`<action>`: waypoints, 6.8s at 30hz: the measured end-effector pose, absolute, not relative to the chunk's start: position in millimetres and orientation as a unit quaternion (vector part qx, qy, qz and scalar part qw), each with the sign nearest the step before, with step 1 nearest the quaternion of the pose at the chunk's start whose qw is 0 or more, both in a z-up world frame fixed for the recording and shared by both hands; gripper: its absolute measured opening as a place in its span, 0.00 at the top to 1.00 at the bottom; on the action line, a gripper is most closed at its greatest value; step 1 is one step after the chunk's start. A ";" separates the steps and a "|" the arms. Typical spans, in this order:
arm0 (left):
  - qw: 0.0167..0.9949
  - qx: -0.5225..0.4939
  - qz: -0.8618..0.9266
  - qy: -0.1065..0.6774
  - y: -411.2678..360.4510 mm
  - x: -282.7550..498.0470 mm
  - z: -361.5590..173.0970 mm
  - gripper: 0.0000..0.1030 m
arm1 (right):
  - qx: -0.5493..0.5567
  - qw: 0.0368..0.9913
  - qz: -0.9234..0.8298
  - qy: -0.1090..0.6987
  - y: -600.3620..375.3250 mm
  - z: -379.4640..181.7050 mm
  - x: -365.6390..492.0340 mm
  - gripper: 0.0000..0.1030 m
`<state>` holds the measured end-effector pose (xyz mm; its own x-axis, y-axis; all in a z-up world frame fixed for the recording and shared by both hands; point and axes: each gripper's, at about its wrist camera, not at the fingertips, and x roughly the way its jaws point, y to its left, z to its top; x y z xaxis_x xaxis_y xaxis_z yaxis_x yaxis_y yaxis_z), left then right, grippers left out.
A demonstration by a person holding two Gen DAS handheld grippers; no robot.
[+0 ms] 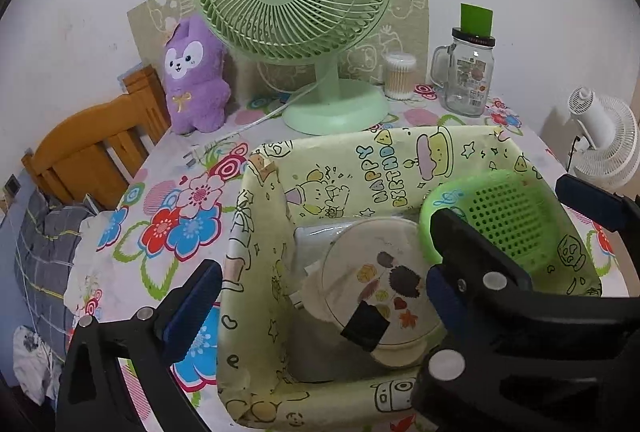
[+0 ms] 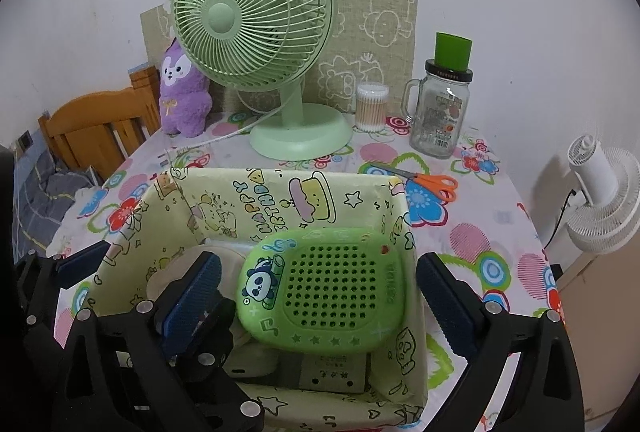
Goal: Organize rigid objects
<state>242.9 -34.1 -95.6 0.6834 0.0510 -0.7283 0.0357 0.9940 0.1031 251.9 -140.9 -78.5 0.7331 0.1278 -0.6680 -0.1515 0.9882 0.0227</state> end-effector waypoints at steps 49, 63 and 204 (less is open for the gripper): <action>0.938 0.031 0.002 0.344 -24.6 99.2 -31.1 0.00 | -0.009 0.953 0.010 0.304 -174.3 -10.2 84.2 0.01; 0.951 0.021 0.012 0.309 -18.6 42.4 -7.2 0.00 | -0.003 0.964 -0.004 0.266 -182.9 12.8 30.4 0.01; 0.961 -0.007 0.007 0.276 -9.6 41.9 8.0 0.00 | 0.013 0.972 -0.013 0.233 -196.8 16.5 24.5 0.00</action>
